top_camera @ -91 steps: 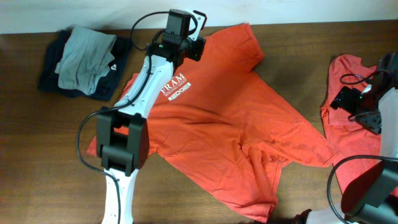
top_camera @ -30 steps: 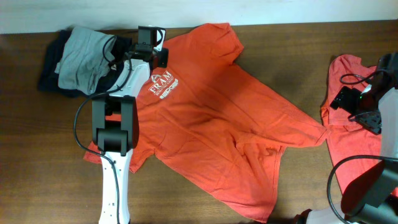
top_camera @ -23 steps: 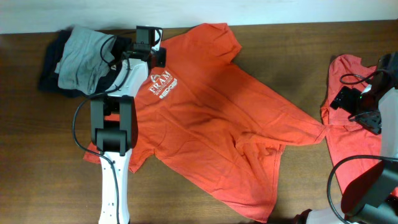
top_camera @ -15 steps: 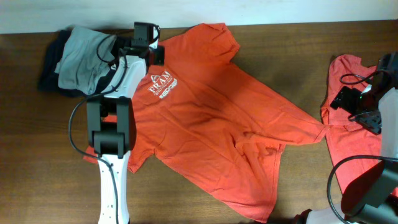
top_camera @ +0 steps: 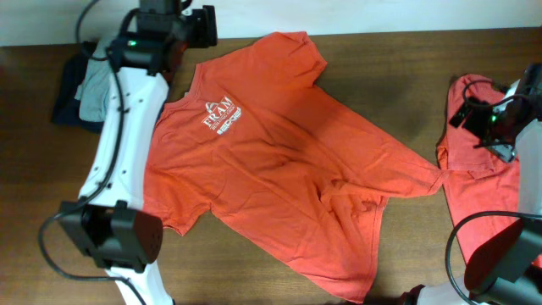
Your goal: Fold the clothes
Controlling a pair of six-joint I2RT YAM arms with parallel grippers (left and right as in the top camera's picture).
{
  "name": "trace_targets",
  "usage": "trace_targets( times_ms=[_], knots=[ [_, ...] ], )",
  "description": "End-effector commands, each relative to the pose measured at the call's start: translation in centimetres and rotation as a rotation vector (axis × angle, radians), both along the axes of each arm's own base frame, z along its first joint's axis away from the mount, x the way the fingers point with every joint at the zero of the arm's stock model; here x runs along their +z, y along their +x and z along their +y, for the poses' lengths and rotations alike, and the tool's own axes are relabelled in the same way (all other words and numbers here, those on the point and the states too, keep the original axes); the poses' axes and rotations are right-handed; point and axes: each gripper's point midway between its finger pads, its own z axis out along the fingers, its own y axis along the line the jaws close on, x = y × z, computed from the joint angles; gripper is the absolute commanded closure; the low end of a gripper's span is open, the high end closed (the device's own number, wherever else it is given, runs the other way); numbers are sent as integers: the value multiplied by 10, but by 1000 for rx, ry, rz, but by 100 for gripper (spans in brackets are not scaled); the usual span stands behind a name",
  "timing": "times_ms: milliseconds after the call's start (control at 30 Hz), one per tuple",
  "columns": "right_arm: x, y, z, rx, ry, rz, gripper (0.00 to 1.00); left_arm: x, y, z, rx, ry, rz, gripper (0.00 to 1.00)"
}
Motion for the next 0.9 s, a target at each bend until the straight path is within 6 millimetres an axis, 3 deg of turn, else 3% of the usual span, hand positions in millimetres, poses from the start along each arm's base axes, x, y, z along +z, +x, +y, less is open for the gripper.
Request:
trace_targets(
  times_ms=[0, 67, 100, 133, 233, 467, 667, 867],
  knots=[
    [14, 8, 26, 67, 138, -76, 2, -15, -4, 11, 22, 8, 58, 1],
    [17, 9, 41, 157, 183, -101, 0, -21, -8, 13, 24, 12, 85, 1],
    [17, 9, 46, 186, 199, -103, 18, -23, -10, 13, 24, 14, 99, 1],
    [14, 8, 51, 192, 208, -91, 46, -25, -11, 14, 24, 16, 107, 1],
    [6, 5, 69, 271, 187, -51, 95, -26, -12, 14, 24, 17, 113, 1],
    [-23, 9, 115, 444, 22, 92, 96, -28, -14, 14, 24, 18, 124, 1],
    [-67, 10, 145, 538, -82, 253, 96, -28, -14, 14, 24, 18, 124, 1],
    [-118, 7, 150, 548, -40, 373, 96, -28, -14, 14, 24, 18, 124, 1]
  ],
)
